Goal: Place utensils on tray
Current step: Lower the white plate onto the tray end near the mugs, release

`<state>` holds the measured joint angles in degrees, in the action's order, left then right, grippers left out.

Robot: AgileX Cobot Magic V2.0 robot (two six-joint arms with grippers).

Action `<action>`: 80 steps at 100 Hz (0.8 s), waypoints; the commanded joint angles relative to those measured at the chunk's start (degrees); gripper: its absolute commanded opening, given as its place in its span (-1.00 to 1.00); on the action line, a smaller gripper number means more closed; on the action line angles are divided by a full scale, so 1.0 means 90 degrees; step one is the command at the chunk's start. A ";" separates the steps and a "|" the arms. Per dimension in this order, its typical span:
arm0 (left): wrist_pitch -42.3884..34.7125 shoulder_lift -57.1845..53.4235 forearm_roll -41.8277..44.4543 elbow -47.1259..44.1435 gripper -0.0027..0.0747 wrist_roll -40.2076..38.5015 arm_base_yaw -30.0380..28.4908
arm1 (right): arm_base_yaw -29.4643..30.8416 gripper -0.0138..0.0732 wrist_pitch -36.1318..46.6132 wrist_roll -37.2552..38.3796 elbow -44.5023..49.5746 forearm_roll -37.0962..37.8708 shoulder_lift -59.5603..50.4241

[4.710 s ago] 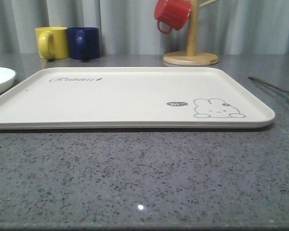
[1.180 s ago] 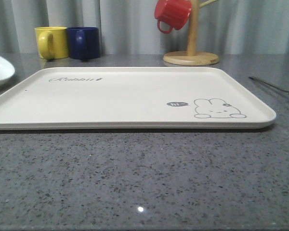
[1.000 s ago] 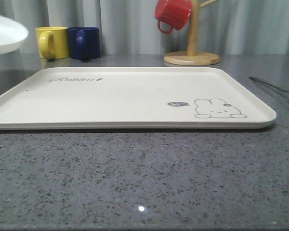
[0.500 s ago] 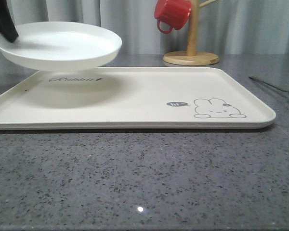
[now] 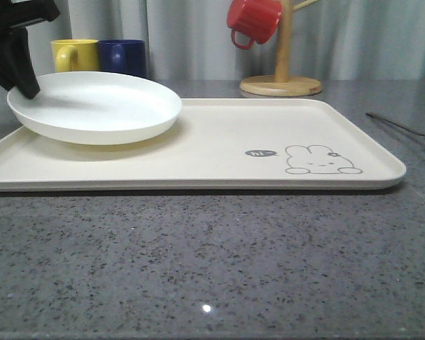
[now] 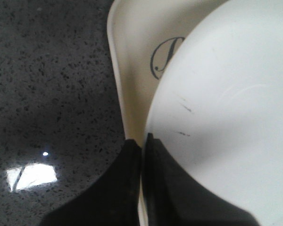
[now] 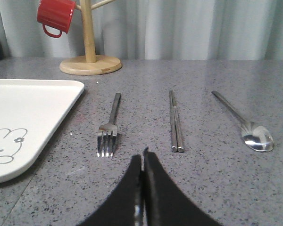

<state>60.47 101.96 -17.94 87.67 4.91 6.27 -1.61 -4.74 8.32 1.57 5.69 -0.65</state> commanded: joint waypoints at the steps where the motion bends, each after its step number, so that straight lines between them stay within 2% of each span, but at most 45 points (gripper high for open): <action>1: -0.0231 -0.0283 -0.0069 0.0218 -0.85 0.0003 0.0034 | 0.0016 -0.84 0.0472 -0.0050 0.0003 0.0020 -0.0021; 22: -0.0293 -0.0283 0.0000 0.0218 -0.24 0.0003 0.0034 | 0.0016 -0.84 0.0472 -0.0050 0.0003 0.0020 -0.0021; 31: -0.0334 -0.0296 0.0000 0.0233 -0.14 0.0023 0.0034 | 0.0016 -0.84 0.0472 -0.0050 0.0003 0.0020 -0.0021; 40: -0.0406 -0.0376 0.0091 0.0233 -0.19 0.0070 0.0034 | 0.0016 -0.84 0.0472 -0.0050 0.0003 0.0020 -0.0021; 47: -0.0555 -0.0533 0.0224 0.0233 -0.33 0.0056 0.0034 | 0.0016 -0.84 0.0472 -0.0050 0.0003 0.0020 -0.0021; 62: -0.1110 -0.1133 0.0525 0.0031 -0.98 -0.0017 0.0045 | 0.0016 -0.84 0.0472 -0.0050 0.0003 0.0020 -0.0021; 80: -0.1737 -0.2306 0.0853 -0.0943 -0.98 -0.0017 0.0045 | 0.0016 -0.84 0.0472 -0.0050 0.0003 0.0020 -0.0021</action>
<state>49.76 88.02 -11.03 81.63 5.32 6.27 -1.61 -4.74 8.32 1.57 5.69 -0.65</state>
